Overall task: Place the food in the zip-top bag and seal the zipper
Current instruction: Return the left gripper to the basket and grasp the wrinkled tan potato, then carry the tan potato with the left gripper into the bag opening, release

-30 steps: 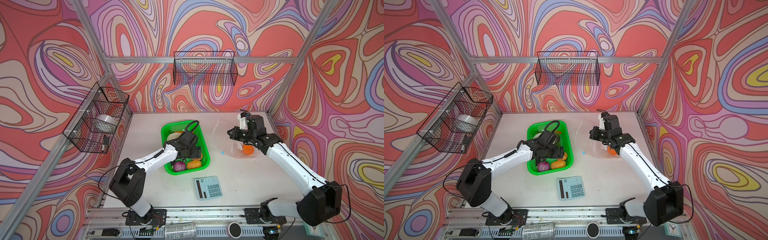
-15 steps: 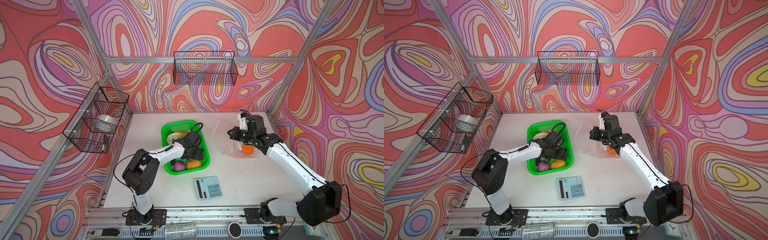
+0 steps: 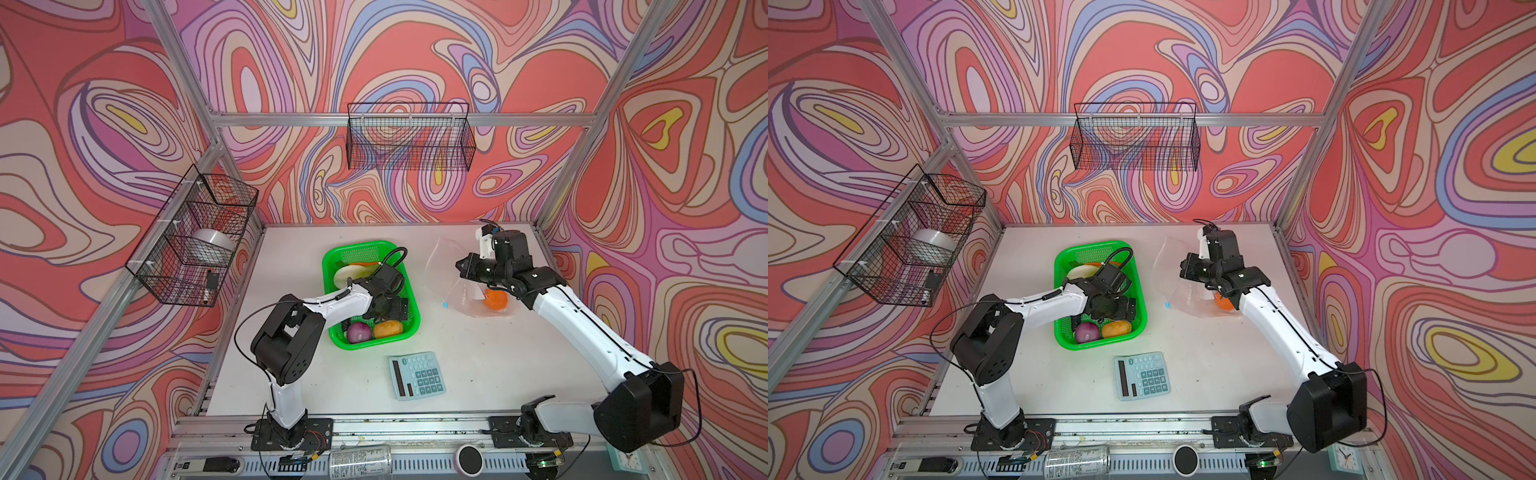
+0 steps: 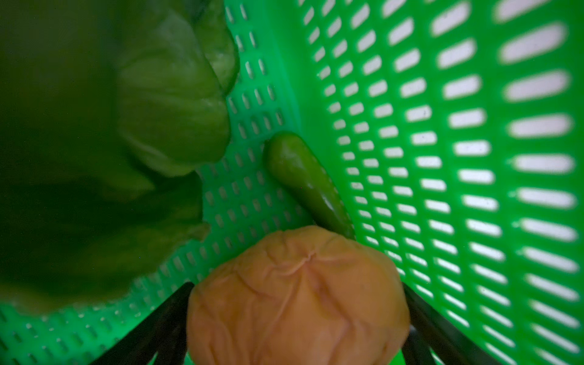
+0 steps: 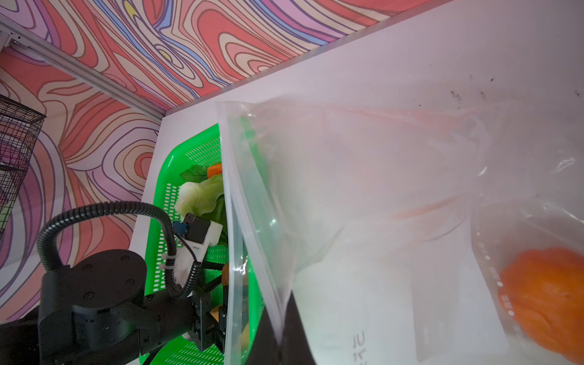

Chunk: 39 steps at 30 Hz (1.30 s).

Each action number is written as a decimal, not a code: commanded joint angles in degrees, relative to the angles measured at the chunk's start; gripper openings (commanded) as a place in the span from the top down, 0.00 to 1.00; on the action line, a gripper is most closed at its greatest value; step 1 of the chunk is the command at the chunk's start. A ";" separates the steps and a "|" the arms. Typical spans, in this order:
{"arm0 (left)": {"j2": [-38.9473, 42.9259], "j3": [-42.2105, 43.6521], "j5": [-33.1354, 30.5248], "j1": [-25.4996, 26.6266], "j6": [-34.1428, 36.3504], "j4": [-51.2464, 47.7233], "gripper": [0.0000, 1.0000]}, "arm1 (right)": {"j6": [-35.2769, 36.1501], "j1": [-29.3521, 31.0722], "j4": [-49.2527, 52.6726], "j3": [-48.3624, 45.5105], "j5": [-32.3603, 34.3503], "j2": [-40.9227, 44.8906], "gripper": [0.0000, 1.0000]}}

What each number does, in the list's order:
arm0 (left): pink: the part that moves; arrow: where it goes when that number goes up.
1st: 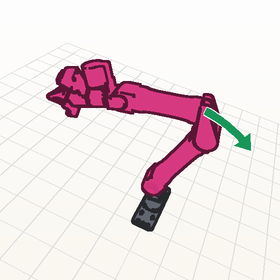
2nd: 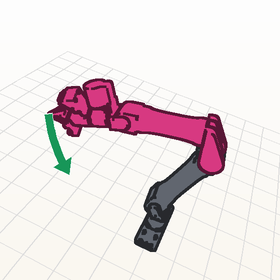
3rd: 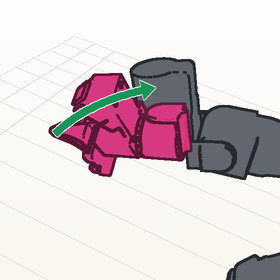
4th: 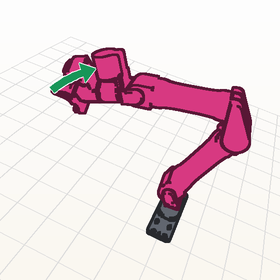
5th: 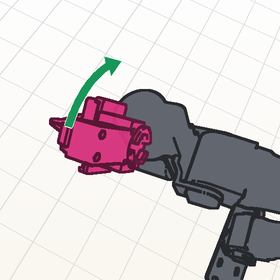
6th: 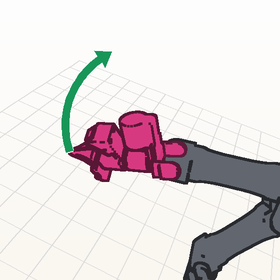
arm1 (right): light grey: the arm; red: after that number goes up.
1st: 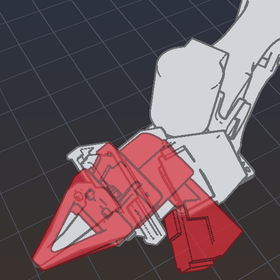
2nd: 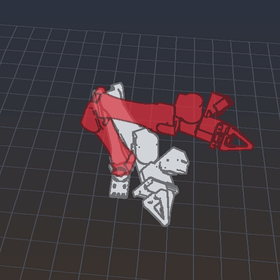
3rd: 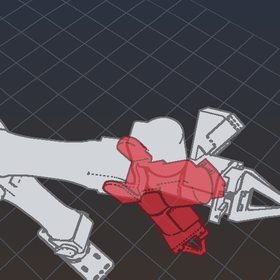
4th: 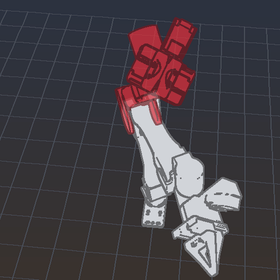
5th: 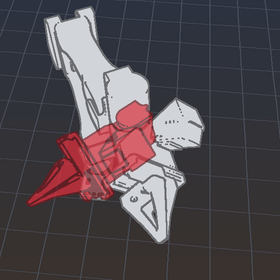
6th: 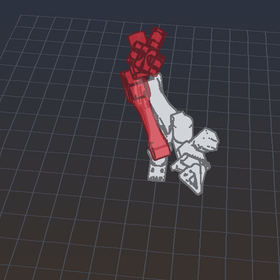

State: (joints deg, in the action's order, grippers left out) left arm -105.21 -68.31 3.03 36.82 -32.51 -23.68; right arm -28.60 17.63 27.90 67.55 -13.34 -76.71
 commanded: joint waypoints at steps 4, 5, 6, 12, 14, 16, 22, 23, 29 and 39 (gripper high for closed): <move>-1.30 -1.03 -1.56 0.18 1.52 3.11 0.01 | 0.60 -0.05 0.73 0.52 0.53 1.30 1.00; -1.53 -1.17 -1.40 0.18 1.56 3.12 0.01 | 0.65 -0.05 0.83 0.40 0.81 1.47 1.00; -1.69 -1.28 -1.34 0.08 1.56 2.92 0.02 | 0.73 -0.05 1.01 0.48 1.09 1.53 1.00; -1.99 -0.46 -0.83 0.09 1.41 3.05 0.11 | 0.83 -0.05 1.02 0.48 1.22 1.66 1.00; -1.94 -0.35 -0.89 0.09 1.47 2.72 0.13 | 0.83 -0.05 0.93 0.57 1.15 1.57 1.00; -1.39 -0.16 -1.37 0.07 1.52 2.50 0.17 | 0.82 -0.05 0.92 0.68 1.13 1.63 1.00; 2.78 -0.95 -3.01 0.01 2.28 0.42 0.20 | 0.78 -0.05 0.99 0.56 1.13 1.73 1.00; 3.87 -1.34 -3.18 0.05 2.38 -0.24 0.20 | 0.74 -0.05 0.94 0.48 1.19 1.65 1.00; 12.37 -1.80 -5.88 -0.01 3.37 -2.36 0.21 | 0.65 -0.05 0.59 0.42 1.08 1.45 1.00; 22.27 -3.76 0.41 0.01 1.82 4.30 0.23 | -0.03 -0.05 -0.43 0.65 0.36 0.92 1.00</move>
State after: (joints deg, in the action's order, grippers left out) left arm -84.27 -70.70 -0.75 36.77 -29.82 -22.87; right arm -28.60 17.65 28.03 67.55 -12.91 -76.18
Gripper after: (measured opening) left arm 0.817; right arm 0.042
